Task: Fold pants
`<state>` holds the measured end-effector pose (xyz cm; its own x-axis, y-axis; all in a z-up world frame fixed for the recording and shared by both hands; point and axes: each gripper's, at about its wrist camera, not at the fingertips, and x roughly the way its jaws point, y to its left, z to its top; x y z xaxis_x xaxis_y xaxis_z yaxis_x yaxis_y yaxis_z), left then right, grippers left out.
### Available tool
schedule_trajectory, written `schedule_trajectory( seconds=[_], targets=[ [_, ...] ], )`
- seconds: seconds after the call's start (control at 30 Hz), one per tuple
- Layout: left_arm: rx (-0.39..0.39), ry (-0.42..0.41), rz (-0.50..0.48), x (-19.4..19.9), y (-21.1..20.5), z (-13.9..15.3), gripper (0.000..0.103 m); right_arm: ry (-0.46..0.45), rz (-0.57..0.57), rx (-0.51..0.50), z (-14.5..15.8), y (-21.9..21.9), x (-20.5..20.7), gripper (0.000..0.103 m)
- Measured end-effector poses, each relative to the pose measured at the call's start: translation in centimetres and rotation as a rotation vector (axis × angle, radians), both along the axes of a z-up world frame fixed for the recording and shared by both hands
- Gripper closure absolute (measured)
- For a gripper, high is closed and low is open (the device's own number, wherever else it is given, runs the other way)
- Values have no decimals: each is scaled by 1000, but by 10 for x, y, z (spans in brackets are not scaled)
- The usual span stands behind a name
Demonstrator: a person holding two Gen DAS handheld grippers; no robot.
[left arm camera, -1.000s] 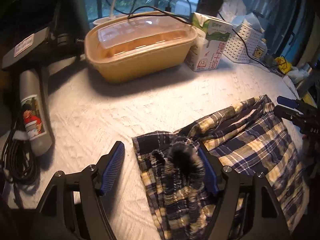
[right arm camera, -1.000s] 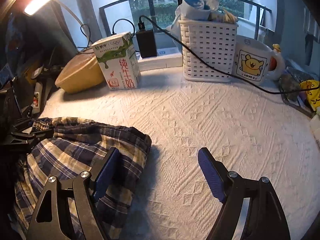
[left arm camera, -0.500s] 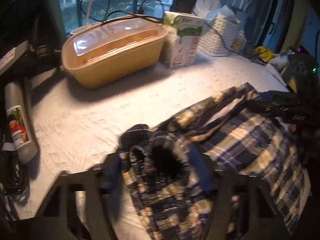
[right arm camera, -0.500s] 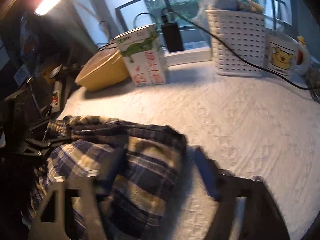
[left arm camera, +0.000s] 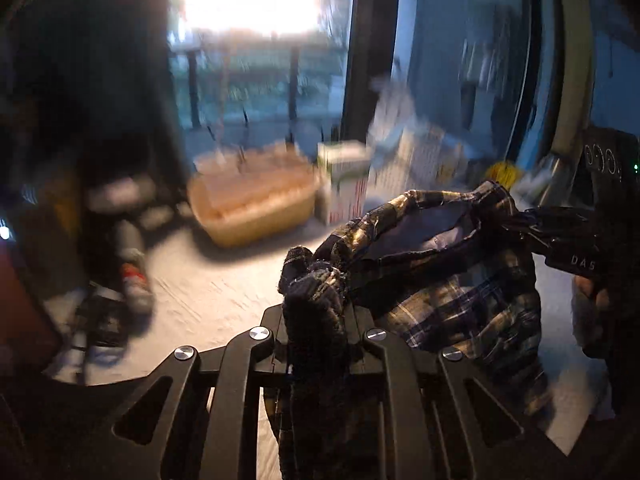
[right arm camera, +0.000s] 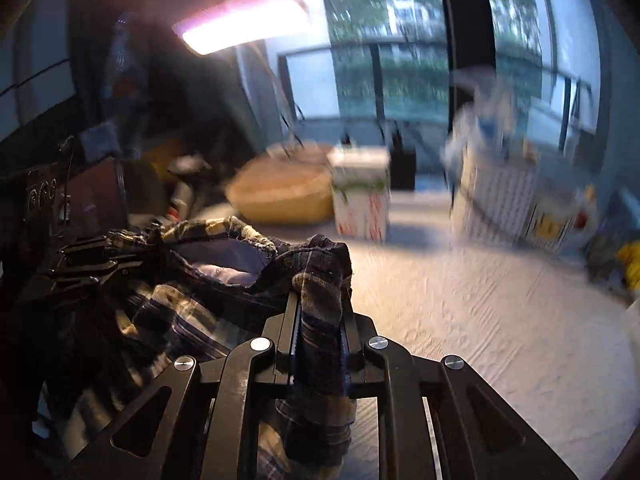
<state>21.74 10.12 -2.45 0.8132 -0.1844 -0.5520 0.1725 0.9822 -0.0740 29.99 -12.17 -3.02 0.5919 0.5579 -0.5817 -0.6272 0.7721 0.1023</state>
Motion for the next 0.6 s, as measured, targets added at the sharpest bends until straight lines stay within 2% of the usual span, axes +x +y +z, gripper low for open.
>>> schedule_trajectory(
  seconds=[0.27,0.4,0.6],
  targets=[
    [15,-236,76,-91,8,73,89,-274,63,46,95,6,-93,87],
    [50,-350,125,-139,21,109,89,-377,115,84,131,13,-136,87],
    [100,-454,190,-181,38,144,89,-450,190,155,164,30,-180,88]
  ],
)
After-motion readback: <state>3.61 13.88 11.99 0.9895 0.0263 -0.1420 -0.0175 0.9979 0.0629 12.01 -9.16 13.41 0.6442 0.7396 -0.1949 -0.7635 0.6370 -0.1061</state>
